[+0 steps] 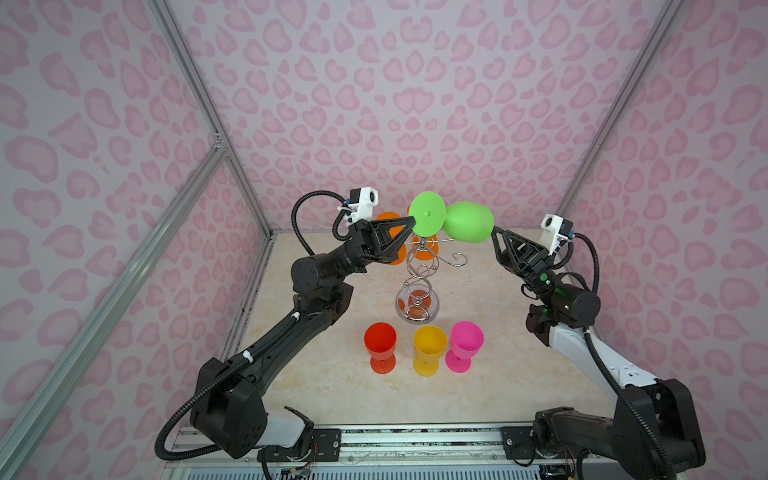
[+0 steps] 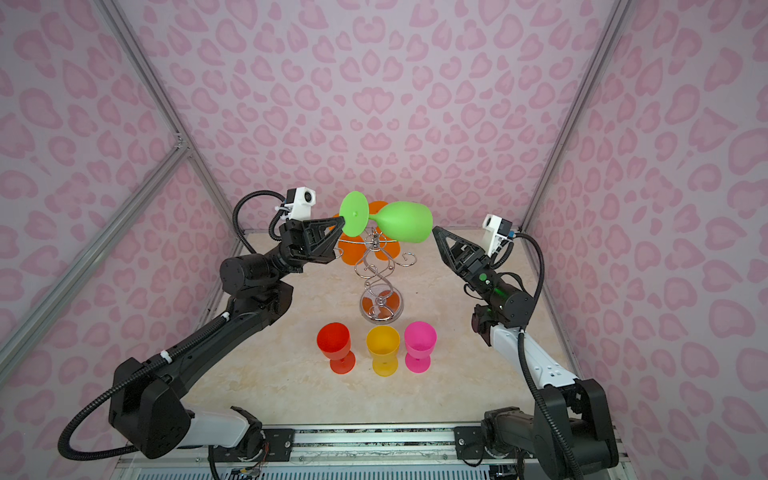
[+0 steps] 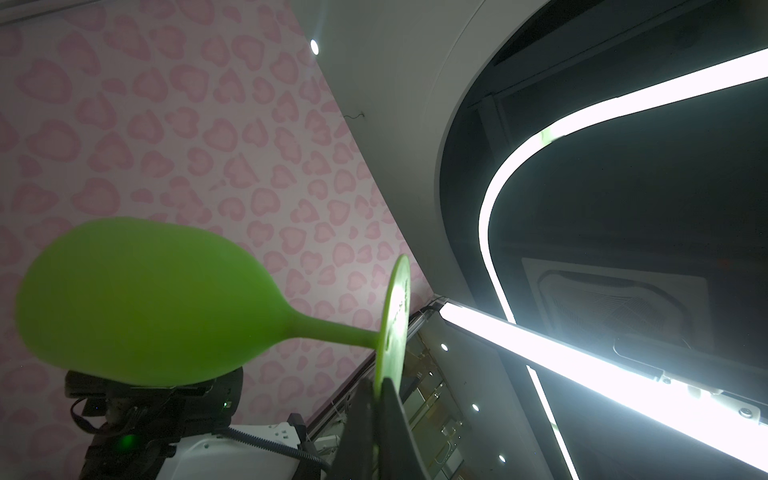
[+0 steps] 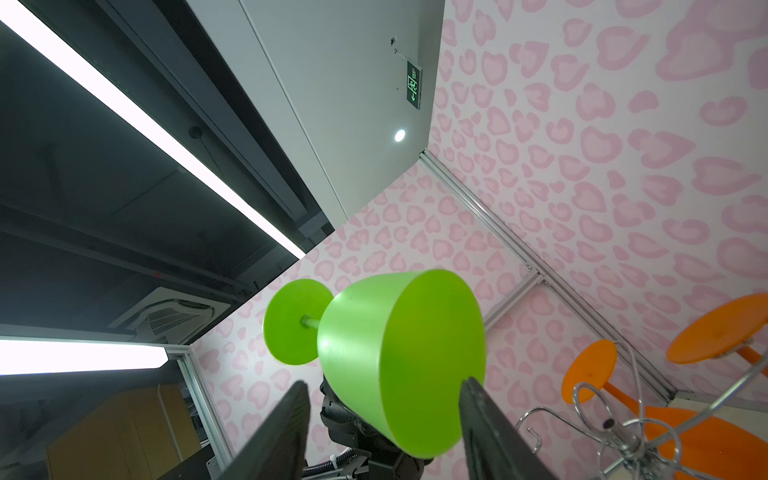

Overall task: Take the wine glass off the wine glass rack
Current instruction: 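Raise the green glass toward the right gripper while the right gripper rises to meet it, then grasp the green glass bowl with the right gripper and open the left gripper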

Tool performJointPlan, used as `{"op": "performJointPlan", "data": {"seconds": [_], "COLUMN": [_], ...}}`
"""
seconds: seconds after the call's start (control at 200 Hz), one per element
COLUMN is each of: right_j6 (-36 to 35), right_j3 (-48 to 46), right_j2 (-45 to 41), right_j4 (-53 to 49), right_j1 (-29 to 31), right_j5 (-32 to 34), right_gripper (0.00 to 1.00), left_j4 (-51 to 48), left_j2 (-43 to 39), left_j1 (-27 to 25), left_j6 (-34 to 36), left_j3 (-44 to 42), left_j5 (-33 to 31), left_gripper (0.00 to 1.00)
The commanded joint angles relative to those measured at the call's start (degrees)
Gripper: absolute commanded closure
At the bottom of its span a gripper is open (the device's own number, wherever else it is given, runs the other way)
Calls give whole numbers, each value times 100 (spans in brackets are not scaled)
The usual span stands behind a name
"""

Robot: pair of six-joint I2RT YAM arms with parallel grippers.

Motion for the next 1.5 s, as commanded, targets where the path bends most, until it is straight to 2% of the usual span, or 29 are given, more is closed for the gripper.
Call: {"op": "performJointPlan", "data": {"seconds": [0.0,0.27,0.375,0.71,0.951,1.046,1.161,1.256,1.296,1.496], "right_j6": [18,-79,-114,-235,-266,-240,-187,-106,-46,222], "right_j3": [41,254,291,299,230,249,300,382,405,542], "right_j2": [71,207,237,114,-8,-42,-94,-137,-160,-425], "right_j4": [251,253,255,243,245,250,248,248,245,176], "right_j1": [86,378,448,527,532,525,522,462,423,-79], "right_j5": [-61,-166,-199,-311,-203,-171,-106,-79,-62,23], "right_gripper": [42,43,47,70,92,100,100,100,100,100], "left_j4": [506,860,960,1188,1390,1503,1662,1721,1721,1730], "left_j2": [121,419,507,651,771,810,861,864,853,711], "left_j1": [-33,-164,-232,-341,-402,-421,-439,-447,-454,-465], "left_j6": [-191,-487,-596,-771,-873,-890,-908,-879,-844,-603], "left_j3": [40,28,63,104,133,116,82,31,-13,-318], "left_j5": [-106,-233,-255,-299,-385,-430,-491,-510,-510,-495], "left_gripper": [98,98,98,94,81,72,65,65,59,50]}}
